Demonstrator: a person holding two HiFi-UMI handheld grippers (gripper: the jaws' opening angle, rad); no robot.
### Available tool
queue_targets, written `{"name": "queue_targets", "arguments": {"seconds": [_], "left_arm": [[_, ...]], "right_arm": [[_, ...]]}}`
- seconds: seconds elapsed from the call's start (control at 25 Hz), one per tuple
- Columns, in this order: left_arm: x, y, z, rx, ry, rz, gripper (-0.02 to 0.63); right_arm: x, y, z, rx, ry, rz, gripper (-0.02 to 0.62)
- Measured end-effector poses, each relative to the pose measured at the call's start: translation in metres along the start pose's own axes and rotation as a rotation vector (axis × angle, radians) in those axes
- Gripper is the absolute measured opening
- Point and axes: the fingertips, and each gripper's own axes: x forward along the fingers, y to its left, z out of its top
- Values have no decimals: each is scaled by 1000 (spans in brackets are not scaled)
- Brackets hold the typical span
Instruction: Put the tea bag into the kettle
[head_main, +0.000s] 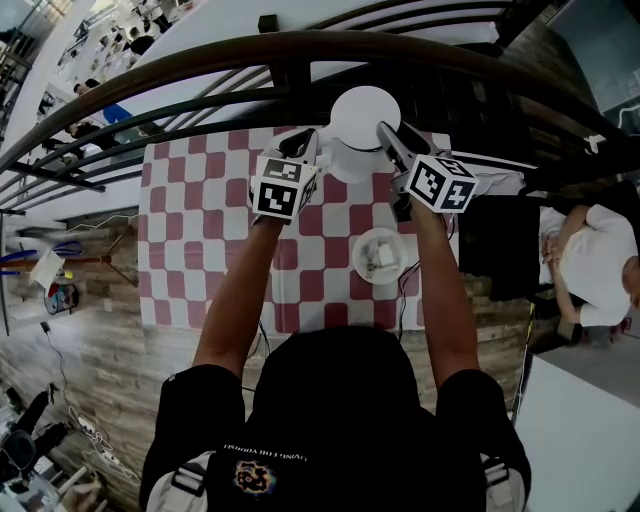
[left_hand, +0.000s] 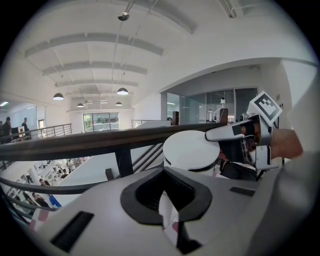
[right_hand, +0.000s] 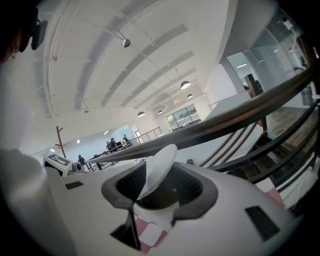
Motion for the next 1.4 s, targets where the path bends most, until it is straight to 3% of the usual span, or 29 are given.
{"name": "queue_targets", "arguments": {"seconds": [0.36,0.6,0.88,1.4], "left_arm": [[-1,1,-1,-8,-2,-2,2],[0,0,1,-11,-5,-3,3],[0,2,-1,-14,-9,1,3],[-1,1,0,-20,-16,0,3]], "right_arm": [[0,5,4,-41,-4,-4,155],[-4,29,22,-168,-35,14,150],[-8,99,44,-382,-107,177,149],[-16,93,41,-346,-108,171,149]]}}
